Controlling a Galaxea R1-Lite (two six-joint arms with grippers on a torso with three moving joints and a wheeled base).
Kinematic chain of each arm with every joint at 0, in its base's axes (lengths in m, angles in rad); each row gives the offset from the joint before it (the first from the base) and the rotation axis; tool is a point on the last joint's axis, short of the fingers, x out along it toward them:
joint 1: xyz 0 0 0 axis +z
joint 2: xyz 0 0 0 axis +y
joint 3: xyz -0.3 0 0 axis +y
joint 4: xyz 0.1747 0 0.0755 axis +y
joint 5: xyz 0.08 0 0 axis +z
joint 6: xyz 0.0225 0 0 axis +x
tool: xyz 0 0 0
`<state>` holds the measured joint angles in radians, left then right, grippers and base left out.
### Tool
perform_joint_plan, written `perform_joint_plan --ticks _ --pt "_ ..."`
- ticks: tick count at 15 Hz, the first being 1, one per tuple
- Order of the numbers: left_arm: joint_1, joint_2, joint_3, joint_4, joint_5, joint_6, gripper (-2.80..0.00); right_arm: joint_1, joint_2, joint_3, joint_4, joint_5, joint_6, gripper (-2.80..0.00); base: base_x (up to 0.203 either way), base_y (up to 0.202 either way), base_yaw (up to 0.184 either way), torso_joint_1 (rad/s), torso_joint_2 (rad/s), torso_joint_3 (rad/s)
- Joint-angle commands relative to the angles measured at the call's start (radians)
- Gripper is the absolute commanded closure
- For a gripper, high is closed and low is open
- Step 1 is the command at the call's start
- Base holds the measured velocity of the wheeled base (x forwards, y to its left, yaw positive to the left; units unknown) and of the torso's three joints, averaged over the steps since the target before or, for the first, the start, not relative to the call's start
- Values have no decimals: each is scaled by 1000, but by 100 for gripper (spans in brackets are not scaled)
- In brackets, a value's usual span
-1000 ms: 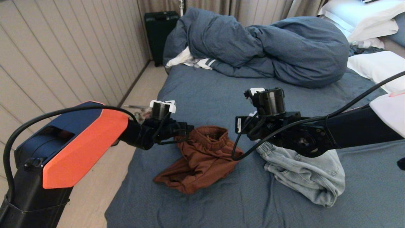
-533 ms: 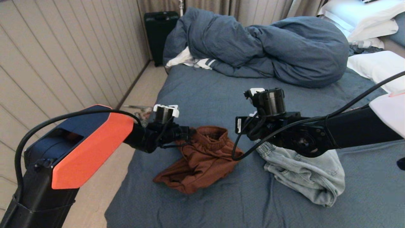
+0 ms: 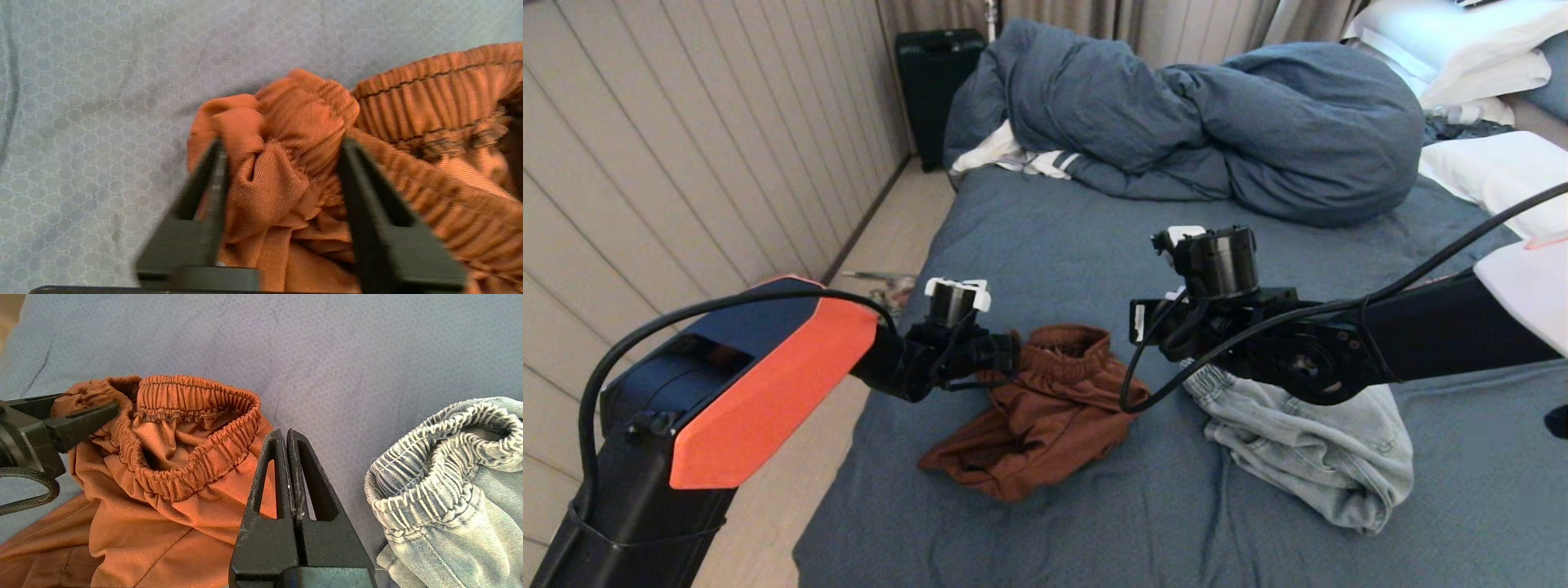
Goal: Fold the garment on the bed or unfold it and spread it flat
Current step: Unford the brown shorts
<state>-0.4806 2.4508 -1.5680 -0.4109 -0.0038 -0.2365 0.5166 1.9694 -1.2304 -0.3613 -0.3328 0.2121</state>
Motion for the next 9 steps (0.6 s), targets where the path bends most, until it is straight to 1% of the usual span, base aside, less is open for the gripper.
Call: perform_joint_plan --ticks 1,4,7,9 --pt "-1 -20 0 -4 1 -11 0 0 3 0 -2 -2 1 0 0 0 0 0 0 0" --pt "3 -115 5 -2 2 -25 0 0 2 0 -4 -2 1 0 0 0 0 0 0 0" --pt "32 -209 -1 9 4 -26 0 -1 -4 -3 -4 -3 3 0 0 0 0 0 0 0" --pt "55 -237 -24 25 8 -26 0 0 -4 -4 -5 -5 4 0 0 0 0 0 0 0"
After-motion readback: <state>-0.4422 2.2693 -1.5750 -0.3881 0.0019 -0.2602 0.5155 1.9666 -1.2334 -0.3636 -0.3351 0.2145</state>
